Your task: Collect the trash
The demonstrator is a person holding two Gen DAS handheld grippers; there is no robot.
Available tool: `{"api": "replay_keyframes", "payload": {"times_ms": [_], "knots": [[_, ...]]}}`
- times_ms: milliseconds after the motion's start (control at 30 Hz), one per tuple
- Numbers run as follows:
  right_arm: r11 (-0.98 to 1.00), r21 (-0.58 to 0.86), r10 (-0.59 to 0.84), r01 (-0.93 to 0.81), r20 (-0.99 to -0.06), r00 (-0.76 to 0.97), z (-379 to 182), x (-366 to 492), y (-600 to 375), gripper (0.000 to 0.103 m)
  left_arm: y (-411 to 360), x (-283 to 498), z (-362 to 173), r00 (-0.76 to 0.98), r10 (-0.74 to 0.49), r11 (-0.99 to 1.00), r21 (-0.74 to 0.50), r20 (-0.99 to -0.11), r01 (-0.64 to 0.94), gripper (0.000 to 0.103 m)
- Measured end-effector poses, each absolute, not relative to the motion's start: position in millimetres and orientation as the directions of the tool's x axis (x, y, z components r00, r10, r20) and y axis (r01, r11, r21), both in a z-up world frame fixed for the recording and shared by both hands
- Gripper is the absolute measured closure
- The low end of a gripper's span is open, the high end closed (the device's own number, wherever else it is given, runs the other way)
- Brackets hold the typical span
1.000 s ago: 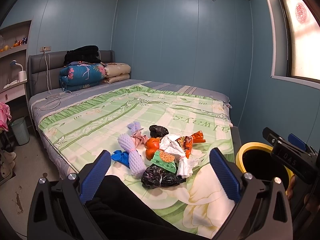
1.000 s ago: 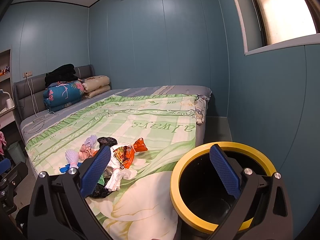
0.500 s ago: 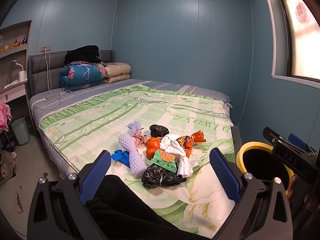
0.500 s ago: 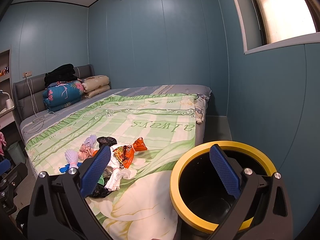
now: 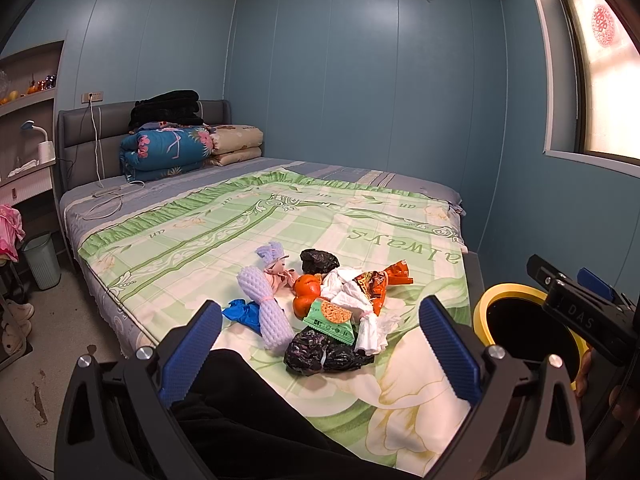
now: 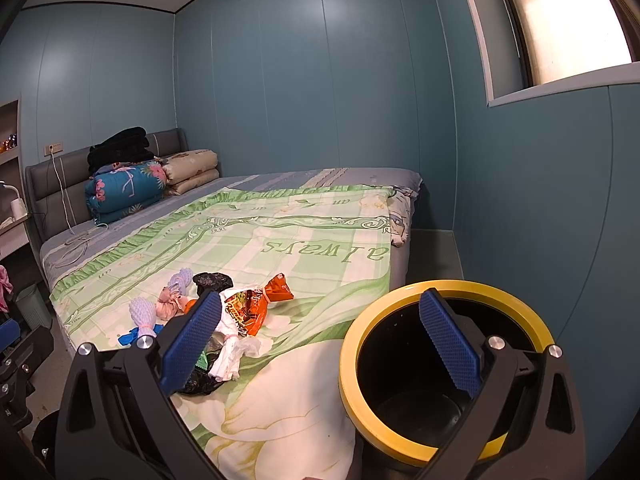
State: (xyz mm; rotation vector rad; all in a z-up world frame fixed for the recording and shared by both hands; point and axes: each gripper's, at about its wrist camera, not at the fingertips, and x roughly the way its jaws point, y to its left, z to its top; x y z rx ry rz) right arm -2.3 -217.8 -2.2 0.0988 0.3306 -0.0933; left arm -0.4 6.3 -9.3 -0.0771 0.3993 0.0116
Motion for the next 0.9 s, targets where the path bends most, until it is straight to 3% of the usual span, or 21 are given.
{"api": "replay_keyframes", "payload": {"times_ms": [900], "knots": [[0.99,0.083,-0.076,0.11,-0.335,0.939,-4.6,-1.1,-219.4,0.008,6.6,0.2,-9.0,0.92,-0.004,0.997,-0.072,-0.392,-0.026,0.008]]}}
